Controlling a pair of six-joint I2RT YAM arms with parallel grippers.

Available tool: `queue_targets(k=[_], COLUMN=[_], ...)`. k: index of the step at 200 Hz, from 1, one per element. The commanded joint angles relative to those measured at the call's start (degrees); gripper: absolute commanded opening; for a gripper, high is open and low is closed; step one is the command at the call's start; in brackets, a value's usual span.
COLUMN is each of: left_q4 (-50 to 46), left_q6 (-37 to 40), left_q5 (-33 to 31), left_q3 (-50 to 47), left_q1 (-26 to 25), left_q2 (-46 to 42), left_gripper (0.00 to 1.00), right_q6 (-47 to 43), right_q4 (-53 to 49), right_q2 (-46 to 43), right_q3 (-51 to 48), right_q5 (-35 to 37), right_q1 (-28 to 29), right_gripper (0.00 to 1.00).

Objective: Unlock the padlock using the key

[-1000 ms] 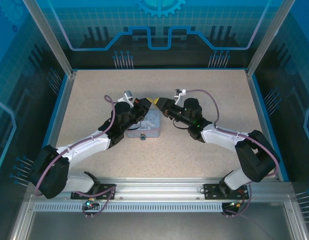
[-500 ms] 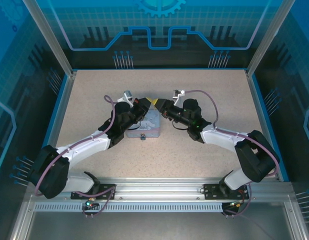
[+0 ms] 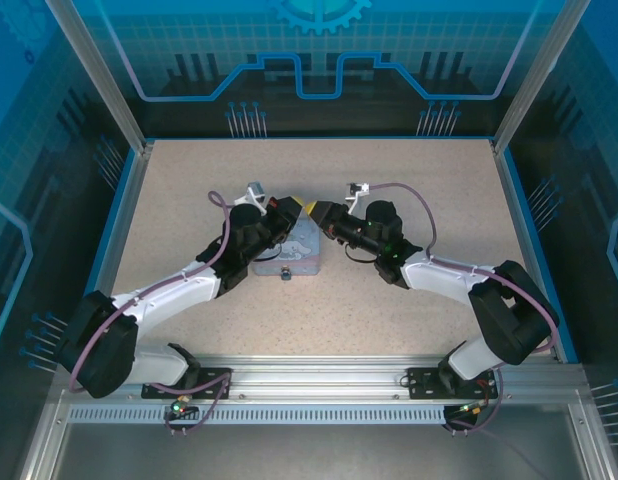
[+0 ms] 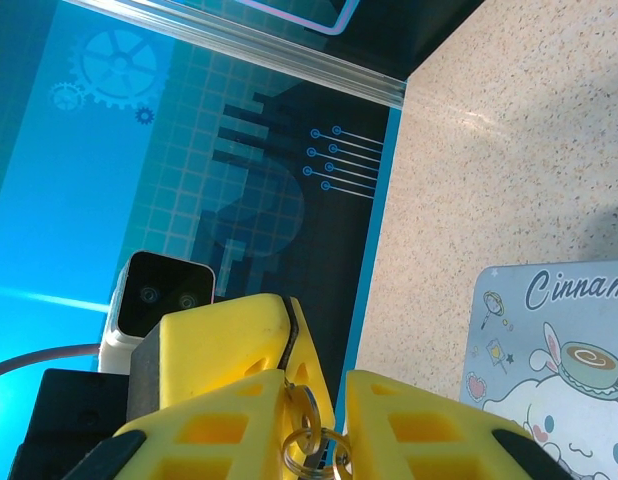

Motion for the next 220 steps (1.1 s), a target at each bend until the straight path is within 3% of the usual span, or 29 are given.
queue_targets(k=[1, 54, 143, 177, 193, 220], left_q4=[0.58, 0.42, 0.52, 0.97, 0.93, 1.25], left_q6=[1.26, 1.11, 1.86, 2.84, 3.34, 3.54], left_q5=[-1.54, -1.80, -1.62, -1.35, -1.10, -0.93], left_q3=[-0.46, -1.00, -0.61, -0.01, 0.28, 0.32], left_q1=[-0.32, -0.25, -0.32, -0.26, -0.28, -0.30], left_q2=[-2.35, -2.87, -2.97, -2.98, -3.05, -3.05], left_gripper=[0.00, 0.00, 0.00, 0.00, 0.00, 0.00], right_q6=[-0.74, -0.82, -1.42, -1.07, -1.06, -1.23], right_q4=[0.58, 0.42, -0.23, -0.51, -0.76, -1.21], right_q2=[-0.96, -0.74, -1.20, -0.87, -0.74, -0.67], right_q3=[-0.03, 0.75, 0.29, 0.37, 0.56, 0.99], right_q5=[0.49, -0.14, -1.72, -2.07, -2.42, -2.79], right_q1=[0.18, -0.21, -0.74, -0.97, -1.00, -1.14], right_gripper=[0.20, 0.00, 0.00, 0.14, 0.30, 0.29])
